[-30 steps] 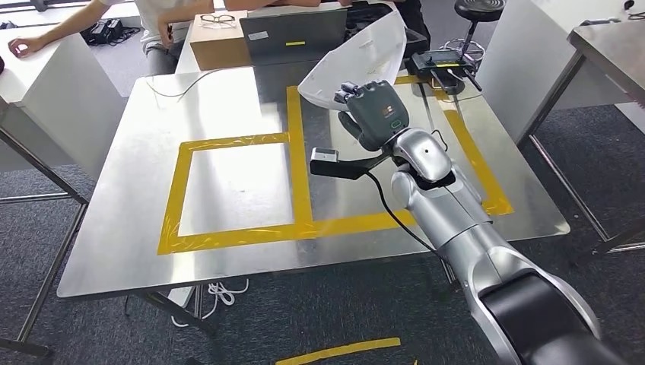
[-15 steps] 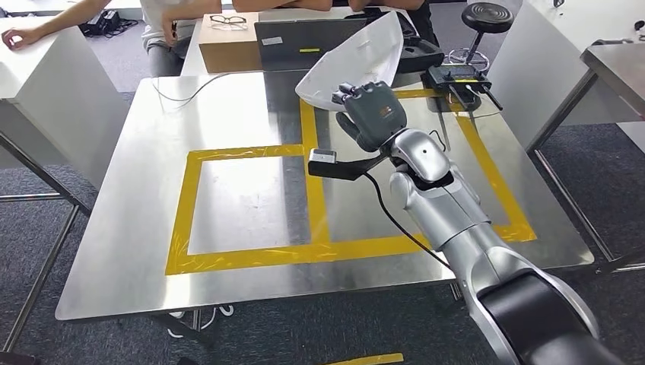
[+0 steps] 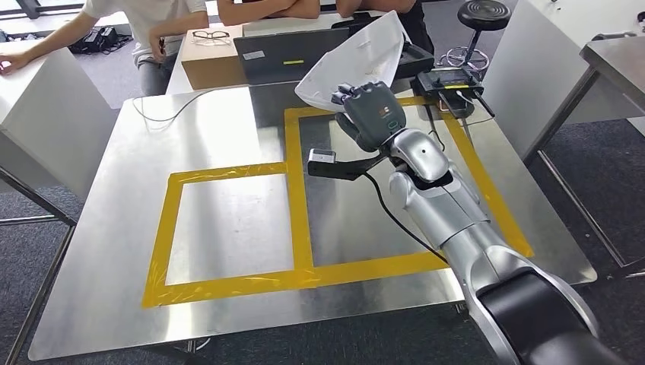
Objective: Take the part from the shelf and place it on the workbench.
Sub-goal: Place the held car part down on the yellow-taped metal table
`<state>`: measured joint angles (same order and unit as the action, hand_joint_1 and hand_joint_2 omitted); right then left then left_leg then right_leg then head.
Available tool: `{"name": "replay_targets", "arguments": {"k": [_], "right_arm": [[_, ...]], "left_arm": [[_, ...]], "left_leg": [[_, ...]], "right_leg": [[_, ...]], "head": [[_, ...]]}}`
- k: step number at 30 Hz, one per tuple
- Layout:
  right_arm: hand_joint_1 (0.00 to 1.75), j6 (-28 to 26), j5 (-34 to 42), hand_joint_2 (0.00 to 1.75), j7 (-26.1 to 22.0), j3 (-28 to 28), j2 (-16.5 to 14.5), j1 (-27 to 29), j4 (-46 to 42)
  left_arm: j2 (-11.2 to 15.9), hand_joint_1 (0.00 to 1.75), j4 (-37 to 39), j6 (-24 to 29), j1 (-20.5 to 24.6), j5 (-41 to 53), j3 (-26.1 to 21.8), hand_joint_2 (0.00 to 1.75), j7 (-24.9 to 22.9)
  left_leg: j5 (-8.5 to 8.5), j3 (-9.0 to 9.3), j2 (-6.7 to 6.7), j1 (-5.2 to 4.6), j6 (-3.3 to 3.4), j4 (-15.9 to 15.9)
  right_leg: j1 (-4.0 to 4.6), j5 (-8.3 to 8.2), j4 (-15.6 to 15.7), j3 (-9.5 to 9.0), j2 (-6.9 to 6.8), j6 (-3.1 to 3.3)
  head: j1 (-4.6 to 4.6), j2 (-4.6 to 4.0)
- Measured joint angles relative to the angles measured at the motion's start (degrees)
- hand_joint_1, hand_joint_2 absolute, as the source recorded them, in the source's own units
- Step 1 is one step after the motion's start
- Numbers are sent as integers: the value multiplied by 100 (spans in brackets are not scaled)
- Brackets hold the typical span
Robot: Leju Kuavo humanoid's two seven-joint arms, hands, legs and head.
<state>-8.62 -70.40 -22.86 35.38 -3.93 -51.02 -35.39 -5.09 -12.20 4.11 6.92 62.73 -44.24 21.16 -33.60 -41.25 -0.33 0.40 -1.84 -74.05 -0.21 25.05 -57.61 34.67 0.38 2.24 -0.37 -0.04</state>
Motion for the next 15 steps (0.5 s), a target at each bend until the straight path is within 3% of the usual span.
{"name": "replay_targets", "arguments": {"k": [1, 3, 5, 8, 10, 14, 15], "right_arm": [[175, 1, 0, 175, 2, 1, -1, 5, 0], [175, 1, 0, 175, 4, 1, -7, 6, 1], [175, 1, -1, 175, 3, 2, -15, -1, 2], [175, 2, -1, 175, 2, 3, -17, -6, 2], [175, 0, 0, 175, 2, 3, -17, -15, 2], [175, 115, 100, 175, 116, -10, 12, 65, 48], [175, 187, 217, 175, 235, -38, 46, 206, 130]], "left_arm": [[2, 0, 0, 0, -9, 0, 0, 175, -1], [7, 0, 1, 0, -17, 0, -1, 175, -1], [9, 0, 1, 0, -11, 0, -3, 175, -1], [4, 0, 0, 0, -6, 0, -4, 175, -1], [1, 0, -1, 0, -8, 0, -4, 175, 0], [-5, 0, 0, 4, 8, -55, -12, 175, 62], [-21, 0, 0, 18, 8, -112, -25, 175, 131]], "left_leg": [[109, -15, 1, 0, 6, 128], [637, 199, 3, -1, 35, 870], [960, 417, 6, -26, 92, 1500], [993, 507, -1, -45, 213, 1636], [990, 570, -3, -19, 277, 1663], [905, 648, 2, -11, 364, 1673], [878, 675, -7, -12, 370, 1672]], "right_leg": [[-1, 44, -7, -48, 6, -9], [-2, 140, -15, -161, 11, -38], [8, 212, -16, -230, 12, -86], [25, 241, -38, -243, 15, -173], [26, 279, -267, -145, 7, -223], [-6, 765, -1534, 627, -7, -326], [-9, 789, -1669, 744, -8, -341]], "head": [[-1, 0], [-1, 0], [1, 0], [4, 0], [11, 0], [22, 0], [22, 0]]}}
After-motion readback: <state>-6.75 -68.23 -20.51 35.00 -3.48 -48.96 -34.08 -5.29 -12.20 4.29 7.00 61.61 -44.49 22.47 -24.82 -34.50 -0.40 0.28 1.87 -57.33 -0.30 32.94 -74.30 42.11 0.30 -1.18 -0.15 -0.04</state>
